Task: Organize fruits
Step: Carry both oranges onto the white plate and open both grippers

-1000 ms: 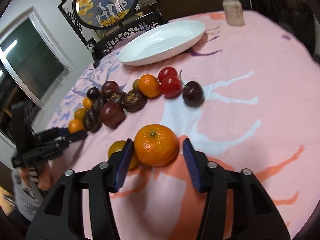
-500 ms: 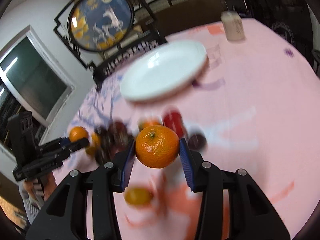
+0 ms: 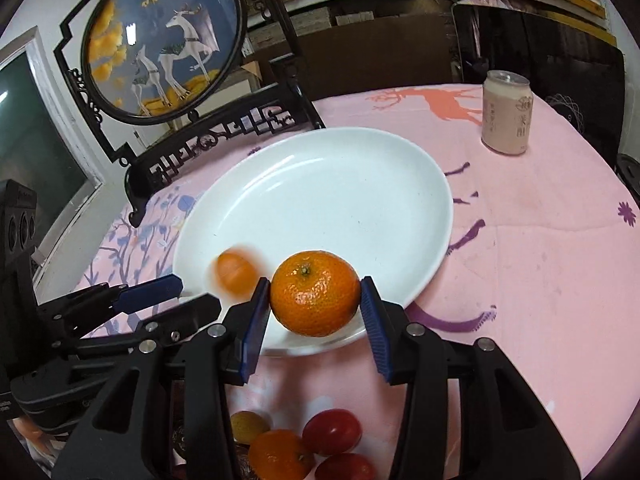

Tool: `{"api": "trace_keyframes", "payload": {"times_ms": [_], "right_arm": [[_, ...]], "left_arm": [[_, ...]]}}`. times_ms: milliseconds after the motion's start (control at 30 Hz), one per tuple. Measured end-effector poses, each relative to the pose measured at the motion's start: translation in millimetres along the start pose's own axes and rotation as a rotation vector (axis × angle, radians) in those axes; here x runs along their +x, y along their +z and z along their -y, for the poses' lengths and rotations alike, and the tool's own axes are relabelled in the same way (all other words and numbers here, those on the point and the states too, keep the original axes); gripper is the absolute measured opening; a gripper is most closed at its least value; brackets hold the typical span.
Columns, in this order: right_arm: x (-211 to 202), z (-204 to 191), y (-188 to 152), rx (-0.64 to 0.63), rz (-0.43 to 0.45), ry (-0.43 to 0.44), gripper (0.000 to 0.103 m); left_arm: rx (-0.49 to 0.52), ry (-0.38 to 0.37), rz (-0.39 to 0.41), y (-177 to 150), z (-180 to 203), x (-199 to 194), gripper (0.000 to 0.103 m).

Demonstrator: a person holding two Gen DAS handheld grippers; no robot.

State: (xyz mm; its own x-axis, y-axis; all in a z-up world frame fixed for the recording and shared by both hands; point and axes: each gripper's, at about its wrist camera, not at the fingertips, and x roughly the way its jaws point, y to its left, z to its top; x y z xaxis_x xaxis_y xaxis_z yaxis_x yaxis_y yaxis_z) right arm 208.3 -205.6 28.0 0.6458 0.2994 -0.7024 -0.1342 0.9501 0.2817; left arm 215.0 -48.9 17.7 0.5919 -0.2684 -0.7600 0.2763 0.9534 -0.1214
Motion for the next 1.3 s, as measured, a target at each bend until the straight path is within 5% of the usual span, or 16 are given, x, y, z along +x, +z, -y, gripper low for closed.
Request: {"api": "trace_keyframes", "payload": {"times_ms": [167,300,367,667,867,1133,1200,1267,1300], "right_arm": [[-6,3,-6,0.033,-0.009,0.032,0.046],[-16,1,-5,0.015,0.072,-0.017,0.063],[-18,-1,-4,0.001,0.097,-0.033,0.063],[-93,21,-49,0.077,0.158,0.081,0.063],[-116,47,-88,0.165,0.129,0.096,0.064],[-117,46,-94,0.169,0.114,0.09,0.064],[-116,45,-94,0.162,0.108,0.089,0.064],[-114,42,-94,0.15,0.096,0.085,0.064],[-113,40,-95,0.143,0.087,0.083,0.064]], "left_arm": [[-0.021,0.025,0.054,-4,-11,-21,0.065],[-0.086,0.023,0.078,-13,-27,-38,0.065],[-0.111,0.02,0.097,-21,-35,-49,0.07],[-0.241,0.057,0.089,-84,-88,-84,0.074],[-0.102,0.091,0.059,-123,-67,-94,0.074],[0.018,0.099,0.007,-154,-41,-94,0.074],[0.022,0.104,-0.006,-155,-40,-90,0.071],[0.018,0.094,-0.014,-154,-41,-87,0.046],[0.016,0.08,-0.03,-153,-41,-84,0.043]]}}
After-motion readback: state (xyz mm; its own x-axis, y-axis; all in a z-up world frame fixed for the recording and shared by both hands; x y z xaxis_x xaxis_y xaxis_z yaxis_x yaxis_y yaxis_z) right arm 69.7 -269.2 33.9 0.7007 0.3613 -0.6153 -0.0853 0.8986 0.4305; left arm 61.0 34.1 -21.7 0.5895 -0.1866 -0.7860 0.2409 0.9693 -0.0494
